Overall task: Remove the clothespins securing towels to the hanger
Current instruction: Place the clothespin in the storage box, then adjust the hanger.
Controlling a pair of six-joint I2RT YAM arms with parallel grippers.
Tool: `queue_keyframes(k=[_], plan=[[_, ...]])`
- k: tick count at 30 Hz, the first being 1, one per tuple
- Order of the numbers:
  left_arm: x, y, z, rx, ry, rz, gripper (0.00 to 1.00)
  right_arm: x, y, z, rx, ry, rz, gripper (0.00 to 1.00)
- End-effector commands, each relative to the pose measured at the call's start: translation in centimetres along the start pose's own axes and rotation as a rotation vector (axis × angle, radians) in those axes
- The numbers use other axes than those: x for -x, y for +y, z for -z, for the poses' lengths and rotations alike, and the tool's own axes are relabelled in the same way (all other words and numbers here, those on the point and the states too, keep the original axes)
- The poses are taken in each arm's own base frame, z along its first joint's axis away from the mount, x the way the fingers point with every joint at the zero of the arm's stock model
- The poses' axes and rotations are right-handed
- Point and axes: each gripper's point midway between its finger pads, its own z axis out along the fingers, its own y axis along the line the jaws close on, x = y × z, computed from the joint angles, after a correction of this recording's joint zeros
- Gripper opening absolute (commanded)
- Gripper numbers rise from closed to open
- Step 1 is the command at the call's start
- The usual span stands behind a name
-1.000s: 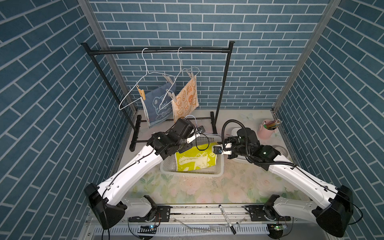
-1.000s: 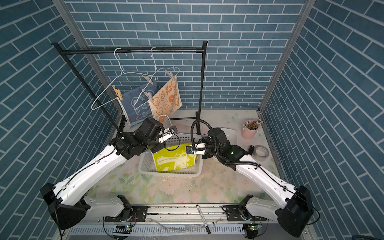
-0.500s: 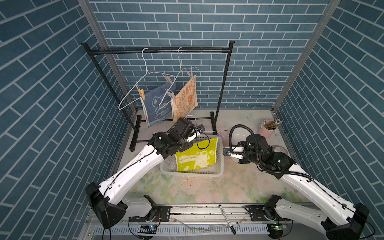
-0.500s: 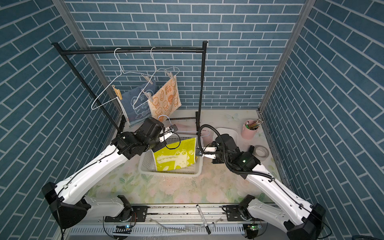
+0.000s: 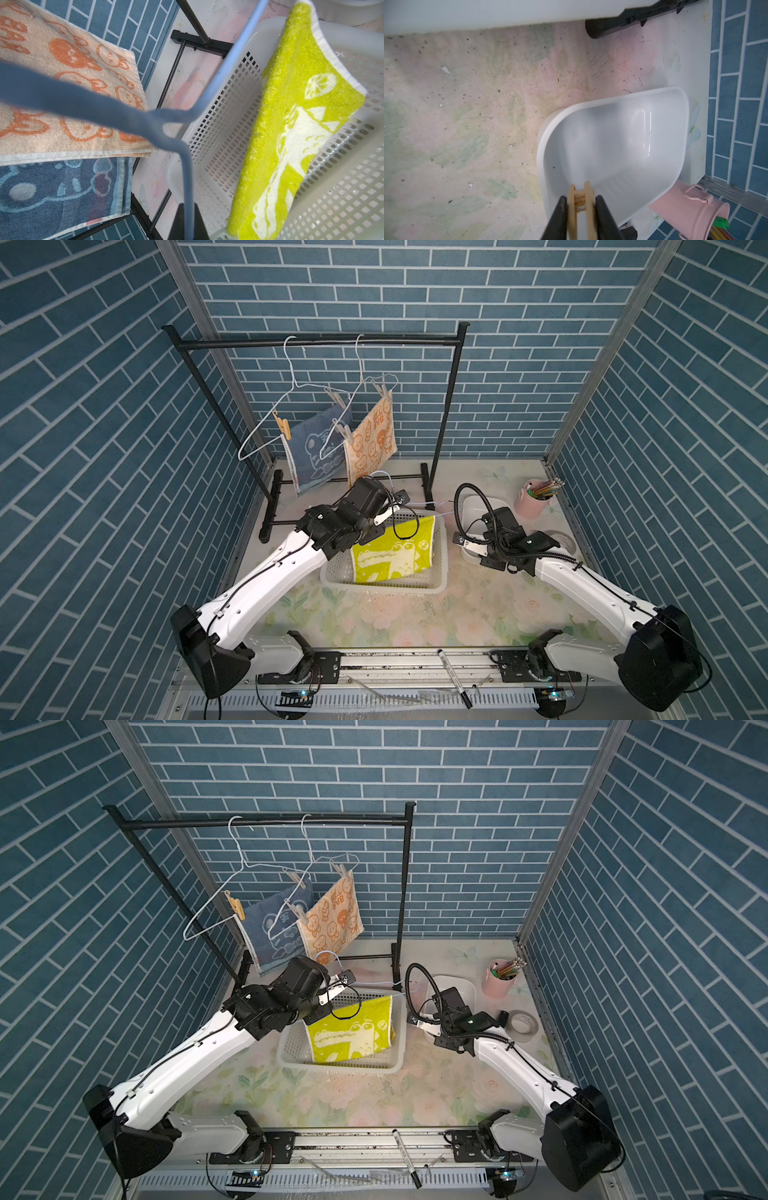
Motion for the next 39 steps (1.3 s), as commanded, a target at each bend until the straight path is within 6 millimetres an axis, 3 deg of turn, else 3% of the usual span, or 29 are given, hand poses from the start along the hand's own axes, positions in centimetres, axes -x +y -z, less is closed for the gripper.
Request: queue_keyframes(k=[1,8,12,17,22,27,33,39], plan=[[0.1,0.6,0.5,0.021,-0.023,0.030,0.00,0.2,-0.7,0.3,-0.020,-0.021,-0.051,0.38],[0.3,0.7,0.5,0.023,-0.030,0.026,0.00,0.3,-2.3,2.0,-0.068,-0.043,-0.109,0.56],[0.4,0.6,0.5,0.020,-0.036,0.022,0.00,1.4,-4.1,4.1,-0.115,-0.102,-0.164,0.57],[0.7,0.2,0.5,0.007,-0.073,0.011,0.00,5.8,-5.0,9.4,-0.090,-0.368,-0.233,0.58],[1.8,-0.9,1.0,-0.032,-0.190,-0.034,0.00,11.2,-3.8,15.0,0.094,-0.685,-0.243,0.57],[2.7,-2.1,1.5,-0.069,-0.276,-0.102,0.00,15.4,-3.7,18.5,0.301,-0.861,-0.238,0.54],[2.8,-2.2,0.9,-0.066,-0.266,-0.148,0.00,19.5,-4.6,19.5,0.493,-0.964,-0.268,0.45],[3.3,-2.2,0.6,-0.063,-0.269,-0.170,0.00,22.3,-3.1,18.8,0.595,-0.980,-0.215,0.43]])
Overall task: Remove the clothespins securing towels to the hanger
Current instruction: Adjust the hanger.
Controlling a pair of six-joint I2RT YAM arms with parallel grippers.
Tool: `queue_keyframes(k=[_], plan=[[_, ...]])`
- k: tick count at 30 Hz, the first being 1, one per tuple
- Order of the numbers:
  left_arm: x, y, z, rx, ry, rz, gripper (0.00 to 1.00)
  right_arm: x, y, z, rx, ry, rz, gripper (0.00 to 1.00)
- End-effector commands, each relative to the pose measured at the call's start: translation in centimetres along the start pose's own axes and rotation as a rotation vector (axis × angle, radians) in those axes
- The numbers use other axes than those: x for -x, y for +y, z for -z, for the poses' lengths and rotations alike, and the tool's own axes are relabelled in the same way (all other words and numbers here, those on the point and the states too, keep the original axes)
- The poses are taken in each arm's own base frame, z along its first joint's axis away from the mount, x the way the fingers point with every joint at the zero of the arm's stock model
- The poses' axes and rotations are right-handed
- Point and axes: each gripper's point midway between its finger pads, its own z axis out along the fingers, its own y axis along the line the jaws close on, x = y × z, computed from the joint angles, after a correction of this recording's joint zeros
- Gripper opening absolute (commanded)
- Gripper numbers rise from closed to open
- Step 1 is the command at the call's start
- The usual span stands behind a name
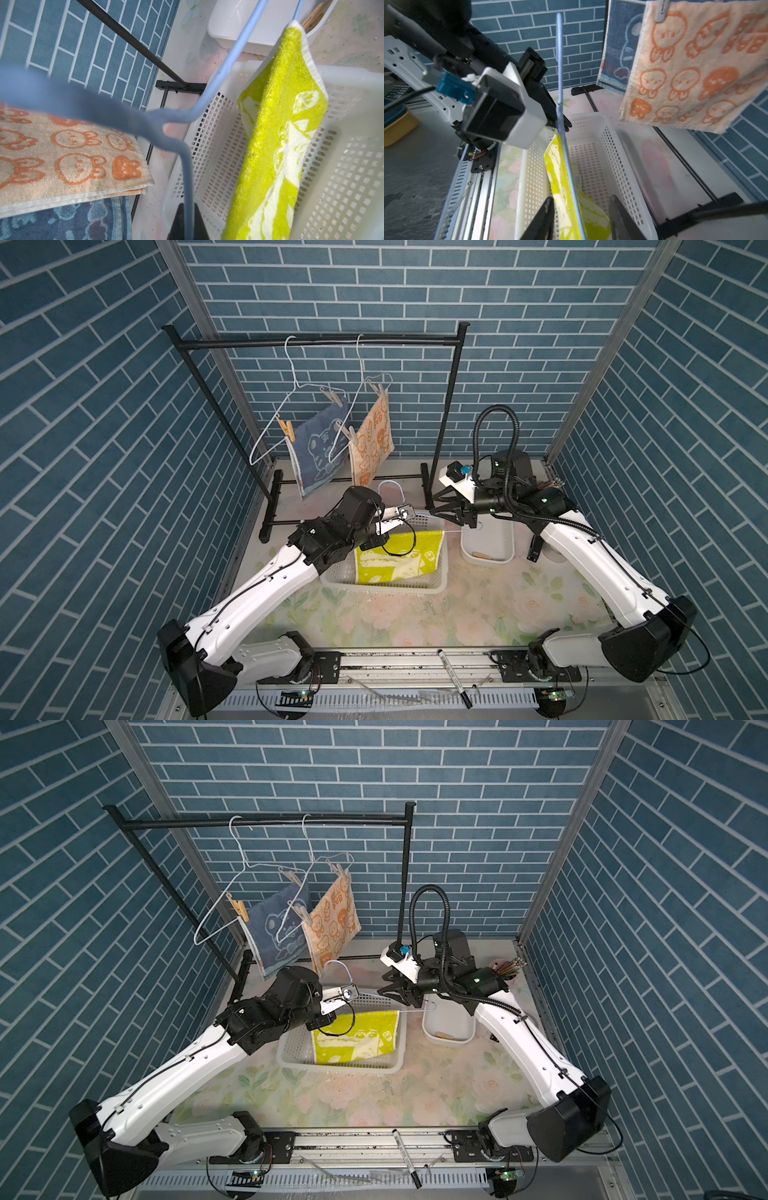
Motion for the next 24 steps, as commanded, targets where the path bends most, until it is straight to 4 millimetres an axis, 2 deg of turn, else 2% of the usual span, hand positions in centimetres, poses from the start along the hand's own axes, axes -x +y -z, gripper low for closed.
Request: queue_keyframes(k=[1,9,14,19,24], plan=[[1.1,0.5,0.1,0.012,-0.040,-0.018,0.00,1.8,1.8,-0.7,0.110,-0.060,-0.005,0.42],[1.6,0.7,0.3,0.014,-0.045,-0.042,0.00,2.3,1.2,-3.5,0.152,-0.085,-0.016,0.34],[1.9,1.0,0.6,0.024,-0.049,-0.051,0.00,2.4,0.8,-4.4,0.156,-0.091,-0.023,0.28],[2.1,1.3,0.8,0.032,-0.051,-0.052,0.00,2.2,1.4,-5.0,0.194,-0.097,-0.035,0.25],[2.5,1.4,0.9,0.034,-0.064,-0.043,0.00,2.2,1.5,-5.5,0.207,-0.110,-0.042,0.13]])
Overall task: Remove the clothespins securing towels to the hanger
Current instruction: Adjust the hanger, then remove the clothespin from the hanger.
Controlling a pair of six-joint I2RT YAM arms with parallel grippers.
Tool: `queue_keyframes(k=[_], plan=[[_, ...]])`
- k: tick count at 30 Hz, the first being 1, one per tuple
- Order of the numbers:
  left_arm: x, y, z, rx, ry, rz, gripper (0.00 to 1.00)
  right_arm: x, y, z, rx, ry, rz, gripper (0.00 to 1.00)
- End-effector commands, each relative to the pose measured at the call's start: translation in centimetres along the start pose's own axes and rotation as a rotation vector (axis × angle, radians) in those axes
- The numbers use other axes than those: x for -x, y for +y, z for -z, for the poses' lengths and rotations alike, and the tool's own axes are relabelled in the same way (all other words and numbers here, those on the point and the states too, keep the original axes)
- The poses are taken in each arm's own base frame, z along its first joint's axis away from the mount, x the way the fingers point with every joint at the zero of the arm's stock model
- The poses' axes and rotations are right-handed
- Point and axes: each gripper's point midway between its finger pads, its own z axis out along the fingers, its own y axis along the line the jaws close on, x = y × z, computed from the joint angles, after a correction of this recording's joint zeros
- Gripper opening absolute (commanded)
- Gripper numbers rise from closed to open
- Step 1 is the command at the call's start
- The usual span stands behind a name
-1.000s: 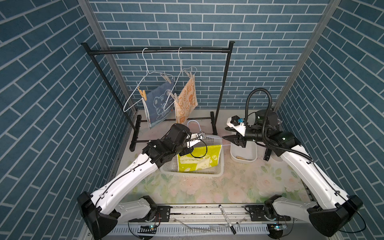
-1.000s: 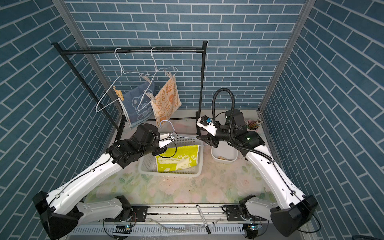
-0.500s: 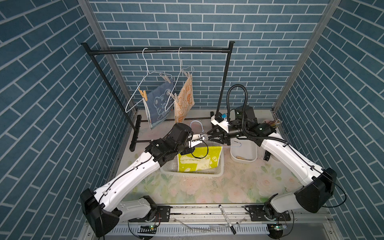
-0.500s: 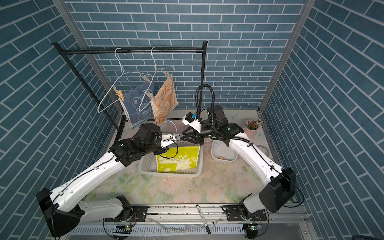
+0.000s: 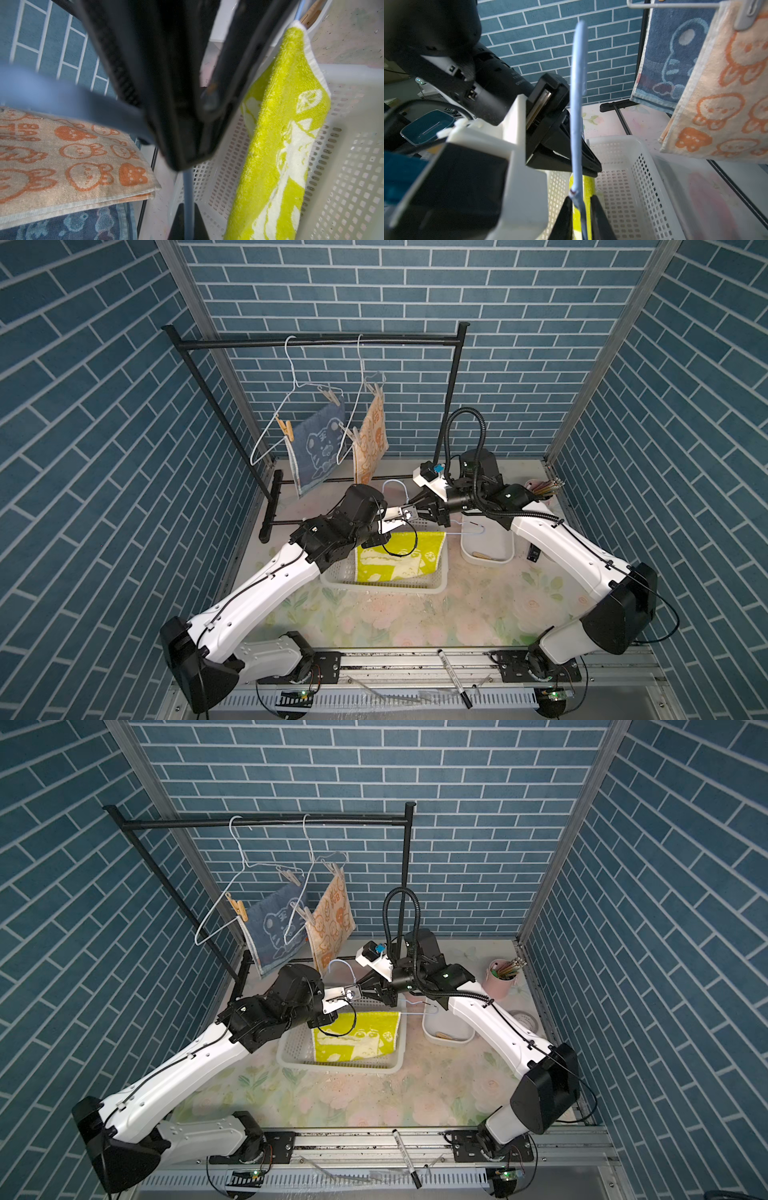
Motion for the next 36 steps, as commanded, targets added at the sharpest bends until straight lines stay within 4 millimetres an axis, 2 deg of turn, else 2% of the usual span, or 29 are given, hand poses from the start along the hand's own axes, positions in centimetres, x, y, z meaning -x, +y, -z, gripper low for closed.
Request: queue_keyframes(k=[1,4,6,11,15,18,21,26,29,36], plan=[[1.7,1.3,0.8,0.033,-0.051,0.016,0.00,0.4,0.4,-0.5,0.040,-0.027,-0.007,0.11],[1.9,1.6,1.1,0.040,-0.059,0.032,0.00,0.2,0.4,-0.6,0.041,-0.025,-0.008,0.00],[1.9,1.8,1.4,0.047,-0.067,0.048,0.04,0.0,0.3,-0.6,0.038,-0.024,-0.001,0.00],[2.1,1.8,2.5,0.039,-0.088,0.107,0.43,0.0,-0.1,-0.3,-0.020,-0.047,0.081,0.00],[2.1,2.2,4.2,0.020,-0.145,0.213,0.53,0.4,-0.7,0.0,-0.081,-0.080,0.153,0.00],[1.2,3.7,5.7,0.046,-0.179,0.345,0.58,0.6,-0.8,0.3,-0.118,-0.099,0.216,0.00],[-0.9,5.8,7.3,0.083,-0.202,0.532,0.62,0.3,-0.9,0.8,-0.171,-0.106,0.294,0.00],[-4.2,7.5,8.2,0.076,-0.224,0.780,0.65,-0.2,-0.5,1.5,-0.268,-0.101,0.459,0.00],[-5.0,7.1,7.7,0.042,-0.226,0.798,0.65,-0.9,-0.1,1.7,-0.299,-0.077,0.548,0.00],[-5.0,5.8,6.6,-0.049,-0.204,0.689,0.66,-2.9,0.8,1.7,-0.327,0.010,0.764,0.00]])
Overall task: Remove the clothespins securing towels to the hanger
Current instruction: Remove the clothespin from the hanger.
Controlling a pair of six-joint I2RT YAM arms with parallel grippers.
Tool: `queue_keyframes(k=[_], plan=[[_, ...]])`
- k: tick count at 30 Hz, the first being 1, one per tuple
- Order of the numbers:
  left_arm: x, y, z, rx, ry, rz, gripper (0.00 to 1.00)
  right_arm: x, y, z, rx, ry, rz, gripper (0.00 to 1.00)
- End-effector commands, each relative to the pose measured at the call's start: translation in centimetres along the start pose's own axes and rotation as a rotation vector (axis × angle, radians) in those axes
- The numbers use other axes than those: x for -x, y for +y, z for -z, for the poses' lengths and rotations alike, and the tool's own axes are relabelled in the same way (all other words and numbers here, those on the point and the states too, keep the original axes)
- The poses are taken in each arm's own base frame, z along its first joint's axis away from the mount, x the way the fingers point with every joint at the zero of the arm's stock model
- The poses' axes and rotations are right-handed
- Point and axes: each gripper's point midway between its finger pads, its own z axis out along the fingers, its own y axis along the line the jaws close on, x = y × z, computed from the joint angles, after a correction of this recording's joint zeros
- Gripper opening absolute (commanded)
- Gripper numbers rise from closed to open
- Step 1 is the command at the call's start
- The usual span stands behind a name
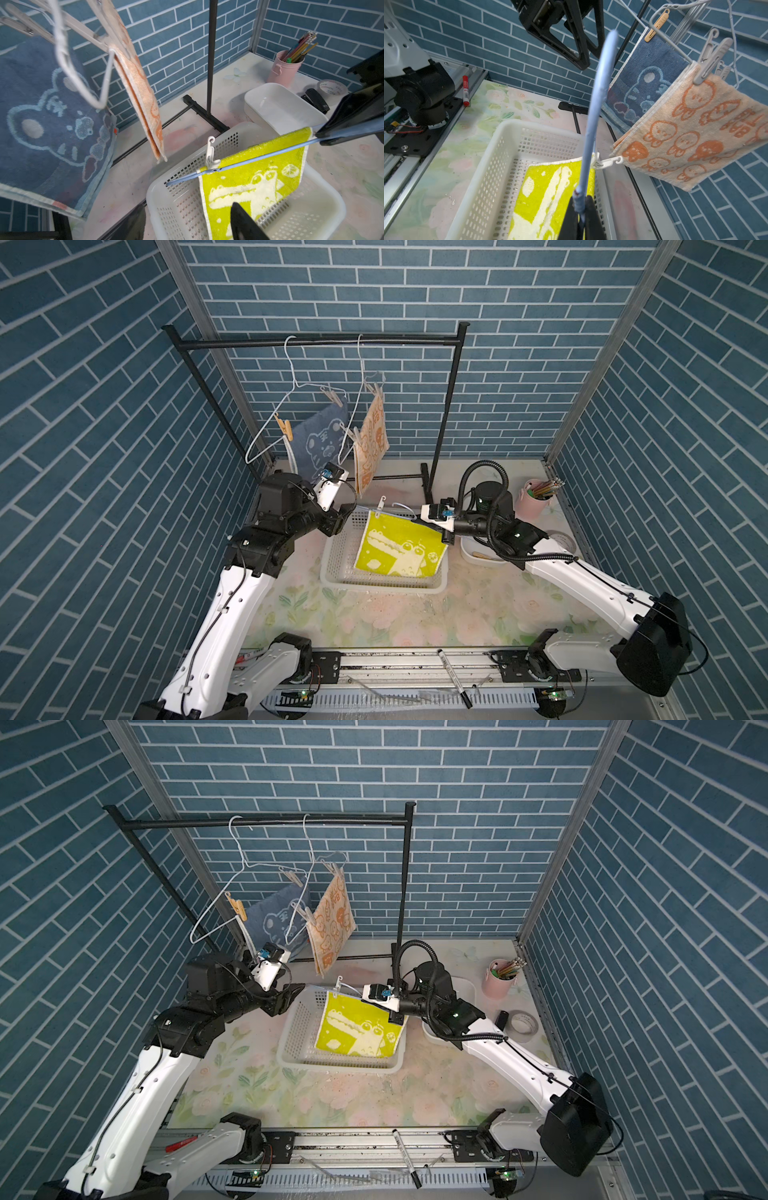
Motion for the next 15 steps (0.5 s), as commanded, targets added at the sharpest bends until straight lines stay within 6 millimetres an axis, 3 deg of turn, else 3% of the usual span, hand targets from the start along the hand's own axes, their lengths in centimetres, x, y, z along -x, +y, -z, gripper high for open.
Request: queue_keyframes(k=[1,8,15], plan=[[-0.3,-1.1,-0.2,-0.087,0.025,-0.047,0.66,0.6,-0.2,0.6,-0.052,0.011,0.253,0.00],[0.0,-3.7,-0.4,-0.287,0.042,-0.243,0.66,-0.3,2.0,0.5,-0.051,0.064,0.440,0.00],[-1.9,-3.8,-1.7,-0.366,0.129,-0.397,0.61,-1.3,4.4,0.6,-0.017,0.117,0.563,0.00]])
